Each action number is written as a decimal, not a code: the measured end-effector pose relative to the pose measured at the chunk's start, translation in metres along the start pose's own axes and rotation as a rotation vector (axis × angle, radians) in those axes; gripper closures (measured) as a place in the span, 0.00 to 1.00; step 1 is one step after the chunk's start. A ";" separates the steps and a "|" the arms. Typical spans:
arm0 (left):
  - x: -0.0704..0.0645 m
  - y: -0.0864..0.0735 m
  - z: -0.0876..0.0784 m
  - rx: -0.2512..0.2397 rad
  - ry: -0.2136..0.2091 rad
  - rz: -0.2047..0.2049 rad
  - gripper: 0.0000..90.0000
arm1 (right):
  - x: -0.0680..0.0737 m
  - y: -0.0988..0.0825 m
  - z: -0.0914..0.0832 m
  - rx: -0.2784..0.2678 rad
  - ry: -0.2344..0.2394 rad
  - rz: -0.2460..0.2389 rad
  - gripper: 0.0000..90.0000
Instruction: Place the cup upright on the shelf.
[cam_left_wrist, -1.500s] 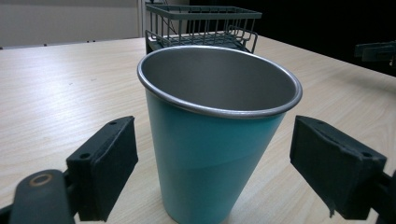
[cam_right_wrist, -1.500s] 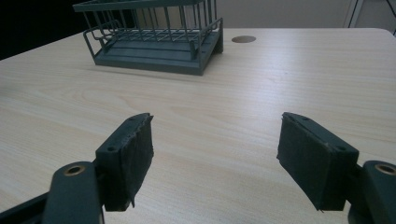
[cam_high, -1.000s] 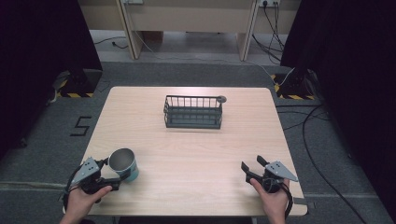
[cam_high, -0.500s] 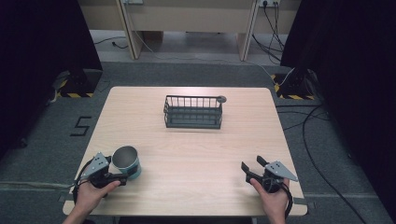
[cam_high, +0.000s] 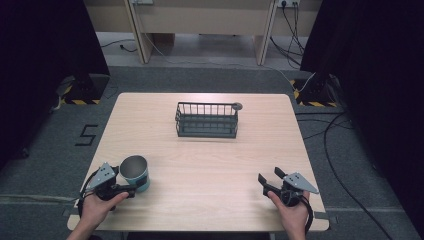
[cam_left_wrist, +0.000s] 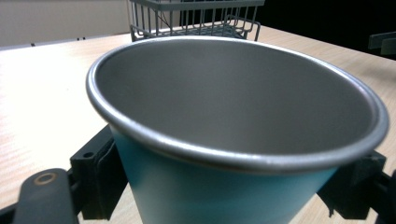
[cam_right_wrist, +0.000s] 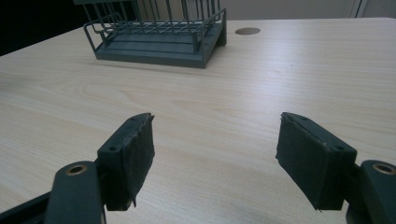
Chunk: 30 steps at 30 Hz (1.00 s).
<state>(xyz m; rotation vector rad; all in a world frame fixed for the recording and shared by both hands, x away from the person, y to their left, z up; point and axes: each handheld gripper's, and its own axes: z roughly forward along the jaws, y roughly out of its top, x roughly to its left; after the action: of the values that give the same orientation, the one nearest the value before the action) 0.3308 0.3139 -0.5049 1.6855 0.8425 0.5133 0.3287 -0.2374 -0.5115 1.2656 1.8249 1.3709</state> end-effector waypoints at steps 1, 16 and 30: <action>-0.001 0.001 0.000 0.000 -0.003 -0.002 0.17 | 0.000 0.000 0.000 0.001 -0.002 0.003 0.31; 0.004 0.015 0.000 -0.046 0.020 -0.002 0.17 | 0.001 0.000 0.000 -0.007 -0.003 0.008 0.32; 0.008 0.039 0.012 -0.110 0.036 0.012 0.17 | 0.000 0.000 0.000 -0.013 -0.004 0.011 0.32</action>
<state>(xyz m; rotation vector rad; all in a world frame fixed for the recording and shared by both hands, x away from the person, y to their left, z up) 0.3553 0.3074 -0.4717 1.5852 0.8161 0.5895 0.3284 -0.2376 -0.5116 1.2726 1.8056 1.3827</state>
